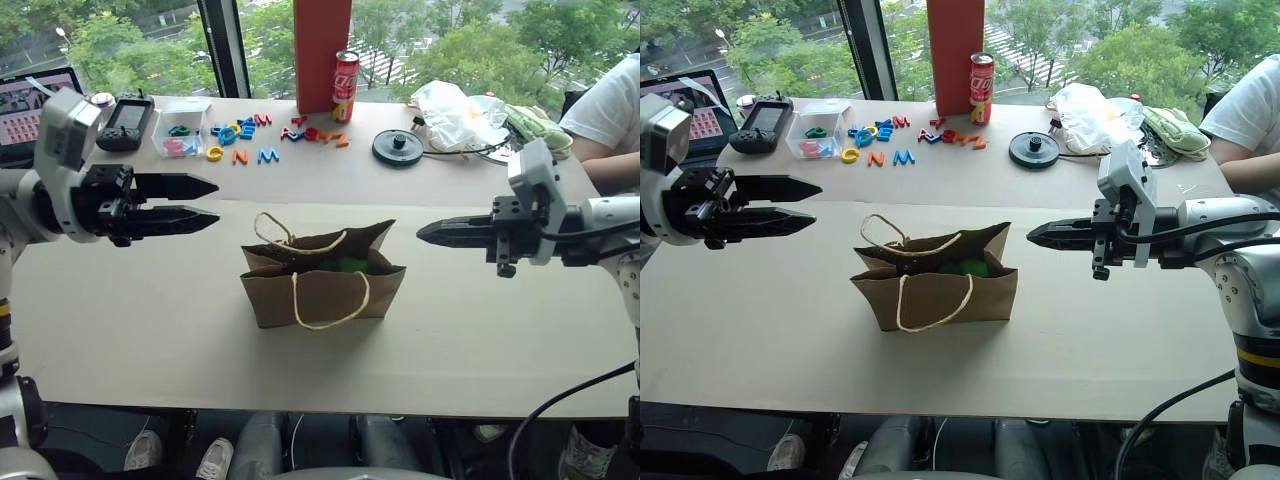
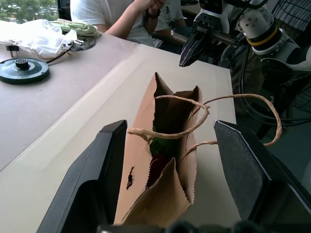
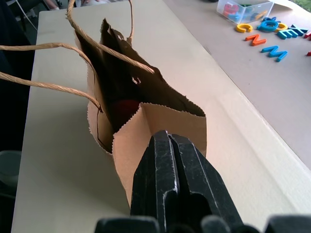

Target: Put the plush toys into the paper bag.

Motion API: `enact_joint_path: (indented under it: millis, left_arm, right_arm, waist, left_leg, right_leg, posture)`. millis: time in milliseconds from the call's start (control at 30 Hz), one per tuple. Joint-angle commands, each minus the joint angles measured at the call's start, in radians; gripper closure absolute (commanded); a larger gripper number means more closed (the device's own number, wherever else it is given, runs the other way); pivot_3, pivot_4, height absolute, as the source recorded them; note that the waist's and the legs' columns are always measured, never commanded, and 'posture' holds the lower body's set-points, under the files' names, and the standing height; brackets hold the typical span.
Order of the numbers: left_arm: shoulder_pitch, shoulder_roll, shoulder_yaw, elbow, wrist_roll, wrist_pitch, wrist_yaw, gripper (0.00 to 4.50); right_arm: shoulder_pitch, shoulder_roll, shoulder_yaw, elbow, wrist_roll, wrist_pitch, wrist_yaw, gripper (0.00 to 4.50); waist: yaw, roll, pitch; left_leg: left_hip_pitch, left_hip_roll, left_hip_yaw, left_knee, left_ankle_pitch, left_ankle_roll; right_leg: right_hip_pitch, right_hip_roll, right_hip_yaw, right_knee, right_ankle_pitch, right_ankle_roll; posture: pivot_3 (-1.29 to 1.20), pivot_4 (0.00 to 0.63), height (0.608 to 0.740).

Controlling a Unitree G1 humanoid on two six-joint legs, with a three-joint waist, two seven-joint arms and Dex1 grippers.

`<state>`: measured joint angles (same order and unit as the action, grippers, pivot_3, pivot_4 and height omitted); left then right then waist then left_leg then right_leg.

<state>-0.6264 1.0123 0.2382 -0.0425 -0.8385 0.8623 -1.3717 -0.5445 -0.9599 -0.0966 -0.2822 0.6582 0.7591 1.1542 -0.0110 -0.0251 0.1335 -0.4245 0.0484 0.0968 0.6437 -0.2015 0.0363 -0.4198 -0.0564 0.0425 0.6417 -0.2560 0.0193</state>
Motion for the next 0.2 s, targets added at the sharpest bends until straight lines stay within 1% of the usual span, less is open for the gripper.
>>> enact_joint_path:
  millis: [33, 200]
  left_arm:
    - [-0.024, 0.001, 0.029, -0.004, -0.045, 0.03, 0.01, 1.43]
    - [-0.014, 0.0, 0.018, 0.014, -0.048, 0.035, -0.001, 1.43]
  right_arm:
    - [-0.018, -0.016, -0.022, -0.005, 0.004, -0.005, -0.004, 4.5]
    - [-0.008, -0.013, -0.022, -0.01, 0.002, -0.001, -0.007, 4.5]
  waist:
    - [0.0, 0.0, 0.0]
    - [0.0, 0.0, 0.0]
  left_leg:
    - [0.0, 0.0, 0.0, 0.0, 0.0, 0.0]
    - [0.0, 0.0, 0.0, 0.0, 0.0, 0.0]
  right_leg:
    - [0.0, 0.0, 0.0, 0.0, 0.0, 0.0]
    - [0.0, 0.0, 0.0, 0.0, 0.0, 0.0]
  posture:
    - [0.0, 0.15, 0.739]
    - [0.0, 0.15, 0.739]
